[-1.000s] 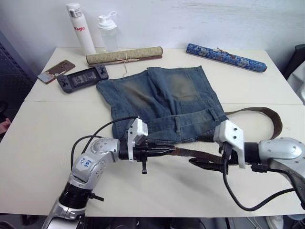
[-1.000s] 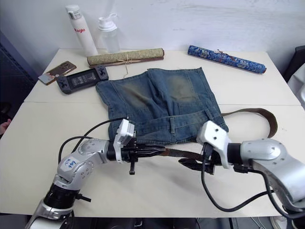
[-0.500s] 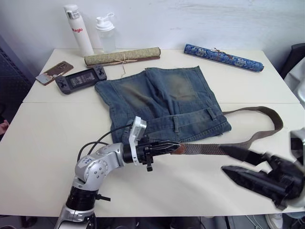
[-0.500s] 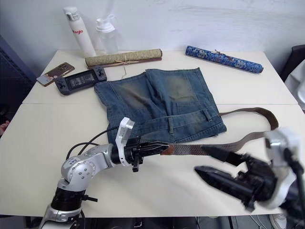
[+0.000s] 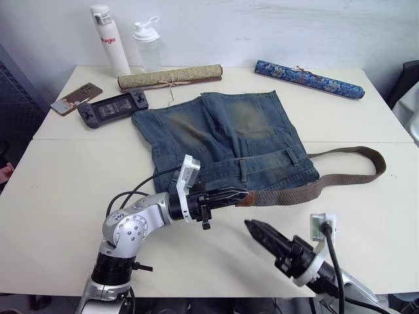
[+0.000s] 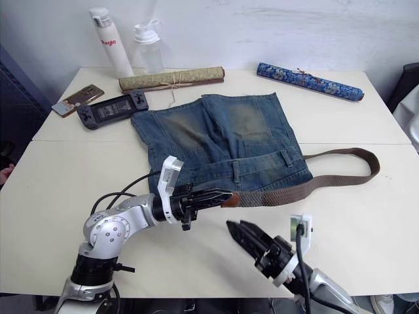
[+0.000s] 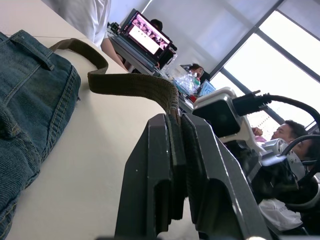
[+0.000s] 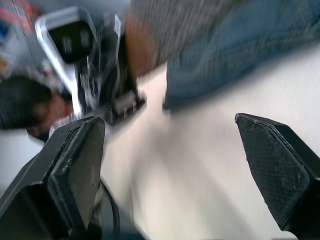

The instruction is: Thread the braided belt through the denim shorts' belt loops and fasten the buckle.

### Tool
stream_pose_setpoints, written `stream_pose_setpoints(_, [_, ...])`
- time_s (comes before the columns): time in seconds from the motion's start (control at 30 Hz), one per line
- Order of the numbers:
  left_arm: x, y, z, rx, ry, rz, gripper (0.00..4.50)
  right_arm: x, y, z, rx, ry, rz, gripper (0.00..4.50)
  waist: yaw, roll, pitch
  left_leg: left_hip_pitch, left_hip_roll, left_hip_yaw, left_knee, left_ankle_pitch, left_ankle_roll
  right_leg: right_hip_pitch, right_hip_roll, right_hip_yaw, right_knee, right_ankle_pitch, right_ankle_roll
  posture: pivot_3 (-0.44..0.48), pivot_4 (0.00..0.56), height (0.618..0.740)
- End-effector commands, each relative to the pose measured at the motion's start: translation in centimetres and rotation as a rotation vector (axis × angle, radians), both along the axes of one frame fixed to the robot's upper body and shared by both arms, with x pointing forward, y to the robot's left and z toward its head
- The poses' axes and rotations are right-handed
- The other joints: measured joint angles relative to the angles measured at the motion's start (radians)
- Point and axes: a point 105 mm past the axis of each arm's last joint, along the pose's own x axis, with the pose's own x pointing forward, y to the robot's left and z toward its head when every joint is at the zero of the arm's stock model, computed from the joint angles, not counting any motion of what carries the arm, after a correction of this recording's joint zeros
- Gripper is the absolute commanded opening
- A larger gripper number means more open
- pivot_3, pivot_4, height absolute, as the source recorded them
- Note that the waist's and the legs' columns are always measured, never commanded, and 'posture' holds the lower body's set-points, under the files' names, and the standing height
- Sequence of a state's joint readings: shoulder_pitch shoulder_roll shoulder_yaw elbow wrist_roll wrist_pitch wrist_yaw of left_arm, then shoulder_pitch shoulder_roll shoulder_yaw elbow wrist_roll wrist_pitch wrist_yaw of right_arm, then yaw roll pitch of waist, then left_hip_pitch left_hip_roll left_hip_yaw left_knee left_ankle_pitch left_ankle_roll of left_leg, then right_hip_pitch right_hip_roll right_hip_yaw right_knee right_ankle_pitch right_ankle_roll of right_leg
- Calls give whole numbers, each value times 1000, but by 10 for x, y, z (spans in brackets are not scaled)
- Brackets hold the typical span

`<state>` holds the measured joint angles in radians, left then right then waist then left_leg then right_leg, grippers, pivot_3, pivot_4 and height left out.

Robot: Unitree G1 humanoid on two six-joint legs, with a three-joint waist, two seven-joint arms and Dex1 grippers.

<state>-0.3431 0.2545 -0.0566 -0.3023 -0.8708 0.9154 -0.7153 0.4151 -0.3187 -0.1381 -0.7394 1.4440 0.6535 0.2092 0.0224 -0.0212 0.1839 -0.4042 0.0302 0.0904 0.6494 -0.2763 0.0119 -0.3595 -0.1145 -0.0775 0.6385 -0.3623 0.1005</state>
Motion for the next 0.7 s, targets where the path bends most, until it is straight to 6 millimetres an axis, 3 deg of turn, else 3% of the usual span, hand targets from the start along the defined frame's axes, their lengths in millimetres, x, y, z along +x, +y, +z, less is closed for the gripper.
stream_pose_setpoints(0.03, [-8,-3,10,-33,-37,-30,0,11,-14,20,96,-86,-124,4429,0,0,0,0,0,0,0,0,0,0,0,0,0,0,0,0,150,717])
stream_pose_setpoints(0.13, [-7,-3,10,-34,-37,-27,0,14,-17,27,147,-117,-164,4429,-1,0,0,0,0,0,-1,0,0,0,0,0,0,0,0,0,150,717])
stream_pose_setpoints(0.7, [-3,0,12,-41,-27,-9,0,14,-28,23,159,-110,-224,4429,-2,0,0,0,0,0,-1,-1,1,0,0,0,0,0,0,0,150,717])
